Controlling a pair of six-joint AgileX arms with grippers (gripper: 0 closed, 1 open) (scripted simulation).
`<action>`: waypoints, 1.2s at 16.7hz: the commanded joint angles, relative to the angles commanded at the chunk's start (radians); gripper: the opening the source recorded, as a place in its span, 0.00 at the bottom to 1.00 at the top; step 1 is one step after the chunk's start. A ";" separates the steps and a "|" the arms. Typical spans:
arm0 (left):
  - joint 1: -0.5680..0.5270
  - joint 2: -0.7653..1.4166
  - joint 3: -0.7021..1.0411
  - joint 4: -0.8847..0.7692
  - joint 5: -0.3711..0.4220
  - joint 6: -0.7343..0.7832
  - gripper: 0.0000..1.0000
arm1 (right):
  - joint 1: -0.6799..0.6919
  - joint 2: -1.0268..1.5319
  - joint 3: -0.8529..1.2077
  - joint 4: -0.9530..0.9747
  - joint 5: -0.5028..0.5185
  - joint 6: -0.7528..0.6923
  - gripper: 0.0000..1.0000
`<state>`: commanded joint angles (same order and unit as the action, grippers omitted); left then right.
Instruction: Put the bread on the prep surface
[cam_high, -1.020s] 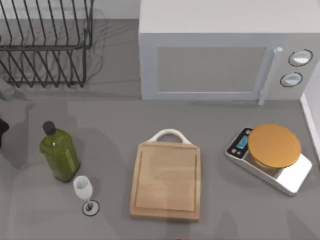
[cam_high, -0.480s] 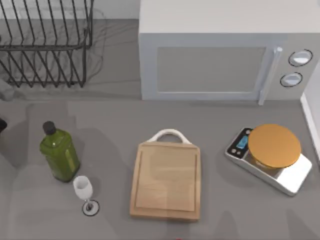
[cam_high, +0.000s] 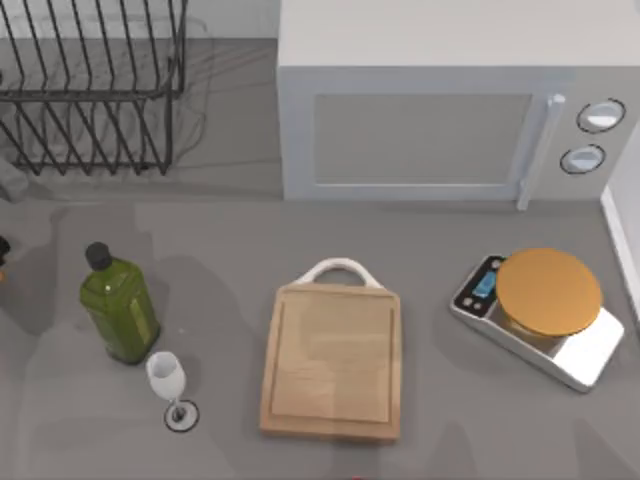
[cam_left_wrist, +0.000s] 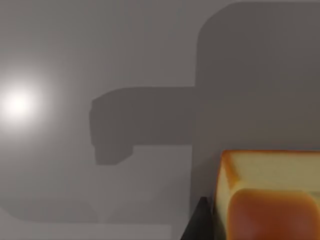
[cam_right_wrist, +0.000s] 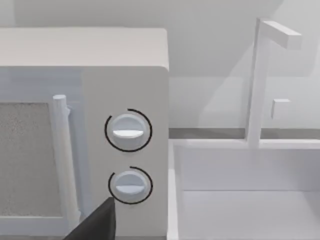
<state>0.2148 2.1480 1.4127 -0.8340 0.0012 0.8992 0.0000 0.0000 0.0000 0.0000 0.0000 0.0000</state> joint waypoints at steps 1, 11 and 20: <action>0.000 0.000 0.000 0.000 0.000 0.000 0.00 | 0.000 0.000 0.000 0.000 0.000 0.000 1.00; -0.006 -0.108 0.196 -0.312 0.014 -0.012 0.00 | 0.000 0.000 0.000 0.000 0.000 0.000 1.00; -0.008 -0.133 0.252 -0.378 0.014 -0.004 0.00 | 0.000 0.000 0.000 0.000 0.000 0.000 1.00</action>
<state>0.2066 2.0151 1.6648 -1.2122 0.0148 0.8956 0.0000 0.0000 0.0000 0.0000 0.0000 0.0000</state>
